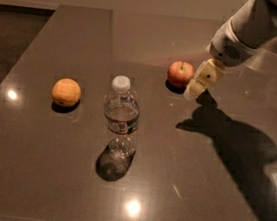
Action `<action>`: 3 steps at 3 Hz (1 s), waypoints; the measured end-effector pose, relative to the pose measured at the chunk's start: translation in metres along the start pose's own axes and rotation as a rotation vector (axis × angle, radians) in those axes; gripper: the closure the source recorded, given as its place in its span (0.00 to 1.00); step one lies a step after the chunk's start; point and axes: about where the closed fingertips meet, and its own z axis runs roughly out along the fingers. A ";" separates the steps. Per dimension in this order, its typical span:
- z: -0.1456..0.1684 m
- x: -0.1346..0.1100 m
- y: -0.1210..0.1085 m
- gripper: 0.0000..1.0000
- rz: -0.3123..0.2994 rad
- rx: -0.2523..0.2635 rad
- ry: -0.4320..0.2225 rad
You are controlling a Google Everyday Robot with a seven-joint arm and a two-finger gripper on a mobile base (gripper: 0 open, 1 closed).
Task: Move apple near water bottle
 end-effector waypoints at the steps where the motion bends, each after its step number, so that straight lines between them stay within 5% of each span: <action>1: 0.024 -0.008 -0.022 0.00 0.063 -0.004 -0.016; 3: 0.070 -0.021 -0.051 0.02 0.161 -0.033 -0.048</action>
Offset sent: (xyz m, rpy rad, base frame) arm 0.0835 0.0220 -0.0441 0.1340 0.0578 -0.1517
